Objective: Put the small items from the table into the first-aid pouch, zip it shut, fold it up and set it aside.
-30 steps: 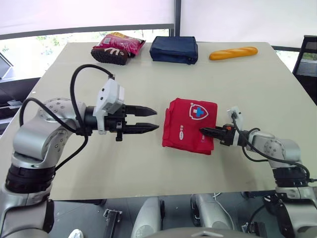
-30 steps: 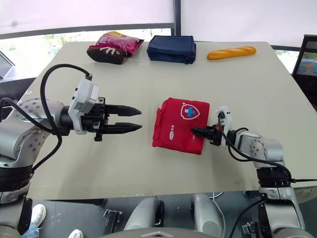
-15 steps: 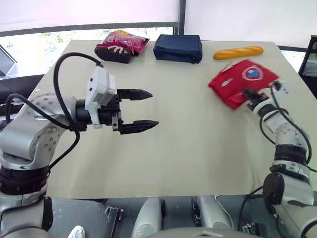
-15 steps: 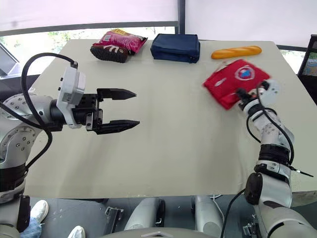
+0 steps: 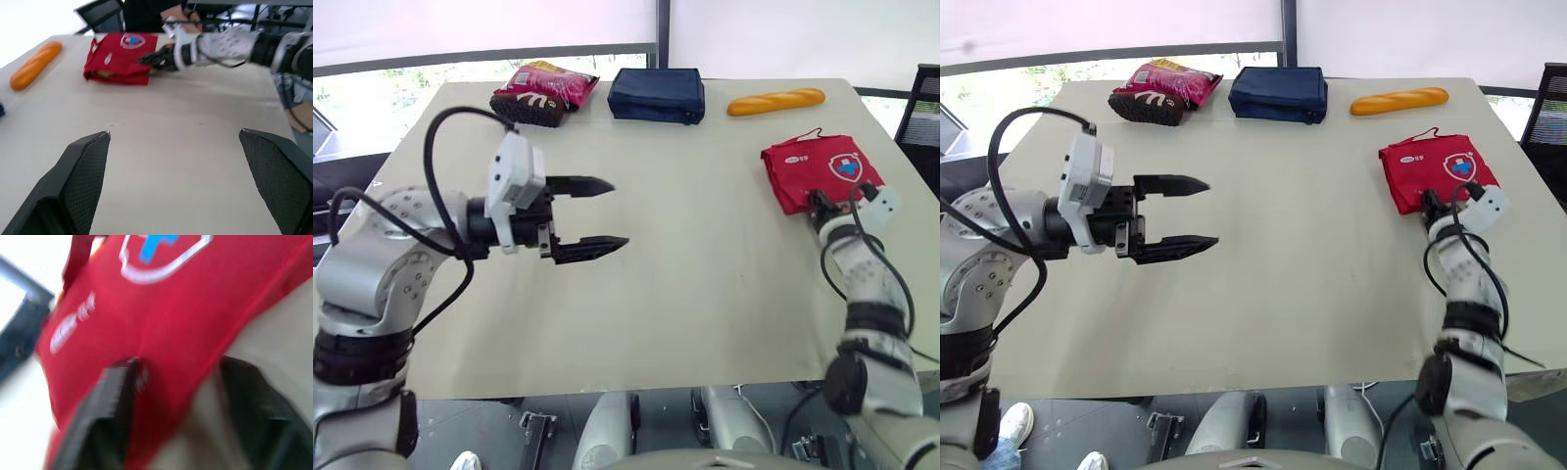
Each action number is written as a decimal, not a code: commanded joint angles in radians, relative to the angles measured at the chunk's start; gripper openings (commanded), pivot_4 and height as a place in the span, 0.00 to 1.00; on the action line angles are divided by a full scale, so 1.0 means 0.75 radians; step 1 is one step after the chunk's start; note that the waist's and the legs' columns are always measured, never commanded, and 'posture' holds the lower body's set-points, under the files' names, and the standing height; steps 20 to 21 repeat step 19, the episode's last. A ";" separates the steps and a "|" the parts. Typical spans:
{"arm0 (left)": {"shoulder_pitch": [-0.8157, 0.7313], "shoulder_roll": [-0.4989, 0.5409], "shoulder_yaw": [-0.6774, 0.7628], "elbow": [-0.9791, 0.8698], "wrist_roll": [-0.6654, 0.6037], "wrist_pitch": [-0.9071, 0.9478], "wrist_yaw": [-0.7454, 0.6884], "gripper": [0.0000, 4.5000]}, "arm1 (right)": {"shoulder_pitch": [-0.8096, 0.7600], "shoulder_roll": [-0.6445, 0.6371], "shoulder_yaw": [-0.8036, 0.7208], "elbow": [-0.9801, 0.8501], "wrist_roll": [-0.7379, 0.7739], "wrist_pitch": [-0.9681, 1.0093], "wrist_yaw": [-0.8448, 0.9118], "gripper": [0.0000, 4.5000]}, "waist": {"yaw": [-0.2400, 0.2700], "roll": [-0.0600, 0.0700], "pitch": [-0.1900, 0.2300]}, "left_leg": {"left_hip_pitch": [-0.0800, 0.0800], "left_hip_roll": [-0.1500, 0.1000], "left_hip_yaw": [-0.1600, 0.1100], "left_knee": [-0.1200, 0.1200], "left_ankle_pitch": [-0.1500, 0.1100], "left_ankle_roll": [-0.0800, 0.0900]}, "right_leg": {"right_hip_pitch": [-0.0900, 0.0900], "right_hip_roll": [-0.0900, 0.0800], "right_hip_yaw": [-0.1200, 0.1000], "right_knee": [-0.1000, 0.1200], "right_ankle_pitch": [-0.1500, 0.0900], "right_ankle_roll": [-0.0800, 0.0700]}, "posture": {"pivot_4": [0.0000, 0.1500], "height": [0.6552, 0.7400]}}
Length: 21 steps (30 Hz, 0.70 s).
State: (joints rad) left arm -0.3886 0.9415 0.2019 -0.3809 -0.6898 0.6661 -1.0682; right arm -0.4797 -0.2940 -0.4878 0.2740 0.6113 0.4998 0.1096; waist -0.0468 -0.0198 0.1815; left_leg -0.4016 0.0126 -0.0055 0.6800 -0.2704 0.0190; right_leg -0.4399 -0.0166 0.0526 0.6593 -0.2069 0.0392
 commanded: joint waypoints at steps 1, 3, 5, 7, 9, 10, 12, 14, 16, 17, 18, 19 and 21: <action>0.089 0.013 0.096 -0.029 0.067 -0.047 0.082 1.00 | 0.184 -0.073 0.070 -0.306 0.023 0.087 0.127 0.99 | 0.004 0.000 0.000 | 0.000 0.000 0.000 0.000 0.000 0.000 | 0.000 0.000 0.000 0.000 0.000 0.001 | 1.00 0.69; 0.216 -0.013 0.130 -0.072 0.096 -0.065 0.122 1.00 | 0.352 -0.186 0.163 -0.439 -0.062 -0.010 0.318 0.99 | 0.007 0.002 -0.001 | 0.001 0.003 -0.001 -0.002 0.000 0.000 | 0.000 -0.001 0.002 -0.001 -0.002 0.003 | 1.00 0.69; 0.378 -0.058 0.172 -0.122 0.136 -0.094 0.178 1.00 | 0.566 -0.342 0.254 -0.499 -0.210 -0.257 0.593 0.99 | 0.008 0.004 0.000 | 0.001 0.002 0.001 -0.003 0.000 0.000 | 0.000 -0.001 0.003 -0.004 -0.003 0.006 | 1.00 0.69; 0.512 -0.117 0.214 -0.145 0.177 -0.129 0.244 1.00 | 0.737 -0.434 0.258 -0.510 -0.239 -0.444 0.808 0.99 | 0.009 0.003 0.000 | 0.003 0.001 0.003 -0.002 -0.002 0.003 | 0.002 -0.004 0.006 -0.003 -0.005 0.008 | 1.00 0.69; 0.615 -0.166 0.235 -0.143 0.202 -0.145 0.285 1.00 | 0.837 -0.473 0.222 -0.491 -0.237 -0.581 0.928 0.99 | 0.009 -0.001 0.000 | 0.004 0.002 0.004 -0.002 -0.002 0.003 | 0.002 -0.004 0.005 -0.005 -0.005 0.009 | 1.00 0.69; 0.687 -0.213 0.237 -0.127 0.232 -0.216 0.287 1.00 | 0.897 -0.502 0.194 -0.476 -0.236 -0.655 1.011 0.99 | 0.005 -0.002 0.000 | 0.005 0.004 0.005 -0.002 -0.002 0.003 | 0.002 -0.003 0.005 -0.005 -0.005 0.009 | 1.00 0.69; 0.807 -0.291 0.246 -0.111 0.264 -0.316 0.288 1.00 | 0.977 -0.544 0.138 -0.449 -0.203 -0.743 1.139 0.99 | 0.005 -0.002 0.000 | 0.009 0.008 0.009 0.003 -0.002 0.003 | 0.004 -0.002 0.006 -0.002 -0.006 0.004 | 1.00 0.69; 0.908 -0.344 0.262 -0.092 0.283 -0.407 0.268 1.00 | 1.012 -0.571 0.077 -0.421 -0.154 -0.793 1.232 0.99 | 0.007 -0.002 0.000 | 0.015 0.009 0.011 0.004 -0.002 0.003 | 0.009 -0.001 0.006 -0.001 -0.007 0.003 | 1.00 0.69; 0.975 -0.383 0.290 -0.076 0.279 -0.481 0.251 1.00 | 1.020 -0.595 0.032 -0.403 -0.107 -0.798 1.299 0.99 | 0.008 -0.005 0.001 | 0.022 0.011 0.014 0.005 -0.002 0.003 | 0.013 -0.001 0.006 -0.001 -0.007 0.003 | 1.00 0.69; 1.007 -0.393 0.301 -0.067 0.288 -0.527 0.236 1.00 | 1.019 -0.605 0.015 -0.398 -0.082 -0.786 1.326 0.99 | 0.009 -0.006 0.001 | 0.022 0.013 0.015 0.005 -0.002 0.003 | 0.013 -0.001 0.006 -0.001 -0.007 0.003 | 1.00 0.69; 1.037 -0.393 0.310 -0.063 0.299 -0.559 0.219 1.00 | 1.014 -0.613 0.006 -0.395 -0.069 -0.777 1.342 0.99 | 0.010 -0.006 0.001 | 0.023 0.013 0.015 0.005 -0.002 0.003 | 0.013 -0.001 0.006 -0.001 -0.007 0.003 | 1.00 0.69; 1.055 -0.392 0.312 -0.063 0.307 -0.580 0.209 1.00 | 1.010 -0.617 0.001 -0.390 -0.062 -0.773 1.353 0.99 | 0.010 -0.006 0.001 | 0.023 0.013 0.016 0.005 -0.002 0.003 | 0.013 -0.001 0.006 -0.001 -0.007 0.003 | 1.00 0.69; 1.055 -0.392 0.312 -0.063 0.307 -0.580 0.209 1.00 | 1.010 -0.617 0.001 -0.390 -0.062 -0.773 1.353 0.99 | 0.010 -0.006 0.001 | 0.023 0.013 0.016 0.005 -0.002 0.003 | 0.013 -0.001 0.006 -0.001 -0.007 0.003 | 1.00 0.69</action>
